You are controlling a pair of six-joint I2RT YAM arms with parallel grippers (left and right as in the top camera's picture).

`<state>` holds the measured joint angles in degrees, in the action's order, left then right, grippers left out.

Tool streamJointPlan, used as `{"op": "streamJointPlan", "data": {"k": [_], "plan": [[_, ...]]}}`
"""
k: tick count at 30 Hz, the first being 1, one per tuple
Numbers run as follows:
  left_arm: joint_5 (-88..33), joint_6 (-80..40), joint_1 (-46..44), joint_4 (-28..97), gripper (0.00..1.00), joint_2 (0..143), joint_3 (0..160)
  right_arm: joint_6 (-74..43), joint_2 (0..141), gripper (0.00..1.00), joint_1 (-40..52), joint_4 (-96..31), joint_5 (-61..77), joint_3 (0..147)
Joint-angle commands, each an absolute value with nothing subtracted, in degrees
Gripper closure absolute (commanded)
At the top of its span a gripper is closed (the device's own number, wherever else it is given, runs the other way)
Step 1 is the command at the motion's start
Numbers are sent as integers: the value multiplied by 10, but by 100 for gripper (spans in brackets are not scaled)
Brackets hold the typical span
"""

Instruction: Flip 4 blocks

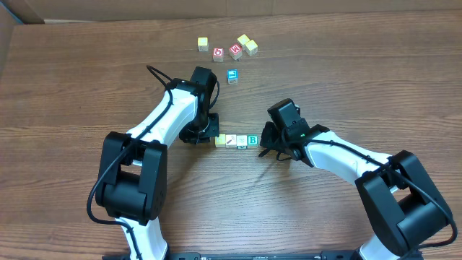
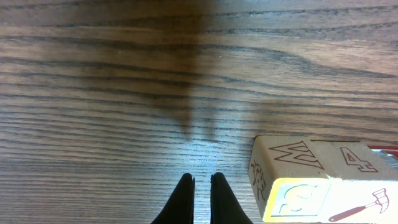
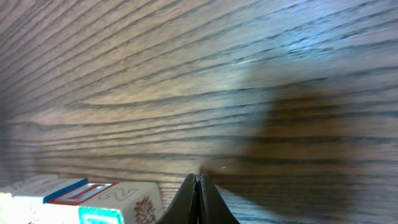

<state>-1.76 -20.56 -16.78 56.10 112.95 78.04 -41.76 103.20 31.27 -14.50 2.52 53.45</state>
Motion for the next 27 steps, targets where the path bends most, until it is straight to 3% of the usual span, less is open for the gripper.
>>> {"op": "streamJointPlan", "data": {"k": [1, 27], "plan": [[-26, -193, -169, 560, 96, 1137, 778, -420, 1036, 96, 316, -139, 53, 528], [-45, -200, -170, 551, 96, 1137, 778, -420, 1036, 96, 321, -138, 87, 528]]}}
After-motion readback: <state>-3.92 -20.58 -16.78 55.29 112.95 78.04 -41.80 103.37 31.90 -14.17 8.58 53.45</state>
